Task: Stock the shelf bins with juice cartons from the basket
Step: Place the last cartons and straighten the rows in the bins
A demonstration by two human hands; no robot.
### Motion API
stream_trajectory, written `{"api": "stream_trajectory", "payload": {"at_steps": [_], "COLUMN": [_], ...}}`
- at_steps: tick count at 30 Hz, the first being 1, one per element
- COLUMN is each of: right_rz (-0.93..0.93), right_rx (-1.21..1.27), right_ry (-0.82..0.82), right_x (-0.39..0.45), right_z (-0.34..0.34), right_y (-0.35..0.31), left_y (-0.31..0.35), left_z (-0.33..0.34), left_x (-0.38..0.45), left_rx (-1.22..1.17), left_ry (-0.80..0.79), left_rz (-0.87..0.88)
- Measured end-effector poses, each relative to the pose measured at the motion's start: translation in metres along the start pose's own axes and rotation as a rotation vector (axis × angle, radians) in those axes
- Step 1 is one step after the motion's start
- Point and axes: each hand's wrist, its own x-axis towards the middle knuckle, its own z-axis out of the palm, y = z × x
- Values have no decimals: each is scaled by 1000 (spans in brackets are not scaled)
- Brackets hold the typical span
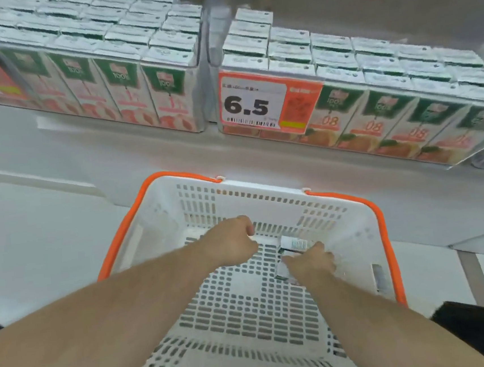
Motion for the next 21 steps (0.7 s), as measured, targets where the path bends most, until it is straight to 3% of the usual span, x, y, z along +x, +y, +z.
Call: {"api": "stream_trajectory", "payload": {"at_steps": [11,14,17,21], "right_rz": [50,133,213,123], "right_rx": [132,346,688,783], "right_ry": [40,11,-203,-600], "right_x": [12,-2,-26,-66], "right_z": [38,20,-14,-62], "right_y": [1,9,3,-19], "left_y": [-18,-11,-1,11], "left_z": [5,-2,-17,-54], "left_x": [3,-3,-15,-44], "left_rx": [-15,-3,42,154], "left_ry": [-71,-58,-70,-93], "left_rz": [-92,-64,-8,85]}}
